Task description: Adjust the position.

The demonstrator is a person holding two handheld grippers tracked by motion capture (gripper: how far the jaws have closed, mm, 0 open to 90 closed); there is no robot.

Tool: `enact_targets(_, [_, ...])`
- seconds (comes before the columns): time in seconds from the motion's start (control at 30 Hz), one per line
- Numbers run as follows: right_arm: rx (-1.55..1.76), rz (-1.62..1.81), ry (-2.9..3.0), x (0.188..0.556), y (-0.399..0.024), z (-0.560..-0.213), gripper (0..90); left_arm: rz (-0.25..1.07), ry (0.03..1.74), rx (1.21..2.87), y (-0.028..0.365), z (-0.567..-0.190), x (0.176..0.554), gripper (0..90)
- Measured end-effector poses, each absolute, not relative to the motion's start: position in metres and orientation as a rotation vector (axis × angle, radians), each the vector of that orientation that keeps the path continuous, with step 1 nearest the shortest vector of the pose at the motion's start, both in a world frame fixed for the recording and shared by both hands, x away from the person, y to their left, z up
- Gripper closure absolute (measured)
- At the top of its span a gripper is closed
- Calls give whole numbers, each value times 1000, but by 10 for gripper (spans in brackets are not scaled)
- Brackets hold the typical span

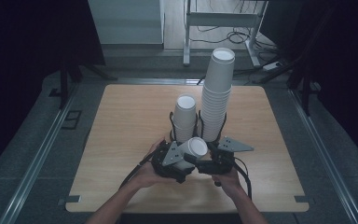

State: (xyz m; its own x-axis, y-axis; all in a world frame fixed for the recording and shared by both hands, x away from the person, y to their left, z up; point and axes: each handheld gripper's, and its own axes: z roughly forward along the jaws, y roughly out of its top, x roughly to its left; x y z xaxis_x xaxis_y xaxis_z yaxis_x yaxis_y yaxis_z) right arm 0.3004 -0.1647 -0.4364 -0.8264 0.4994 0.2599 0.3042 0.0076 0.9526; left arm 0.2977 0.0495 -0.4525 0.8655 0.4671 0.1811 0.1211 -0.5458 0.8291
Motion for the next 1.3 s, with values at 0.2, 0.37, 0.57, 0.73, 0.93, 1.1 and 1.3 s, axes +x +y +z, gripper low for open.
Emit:
enact_targets(0.2, [827, 1902, 2115, 299, -164, -437, 226, 479, 426, 2153, 47, -452, 298, 106])
enact_targets(0.37, [820, 1893, 2114, 298, -164, -438, 220, 480, 422, 2183, 45, -450, 299, 126])
enact_targets(0.57, [820, 1877, 2134, 299, -165, -436, 210, 490, 388, 2219, 45, -448, 300, 140])
enact_targets(0.73, [817, 1865, 2147, 299, -165, -435, 209, 503, 379, 2236, 44, -447, 300, 142])
enact_targets(0.93, [814, 1865, 2146, 299, -165, -436, 210, 508, 374, 2242, 45, -447, 301, 144])
enact_targets(1.1, [807, 1823, 2153, 299, -164, -434, 191, 515, 363, 2266, 44, -447, 302, 146])
enact_targets(1.3, [792, 1779, 2167, 301, -168, -421, 142, 538, 344, 2309, 41, -449, 302, 145])
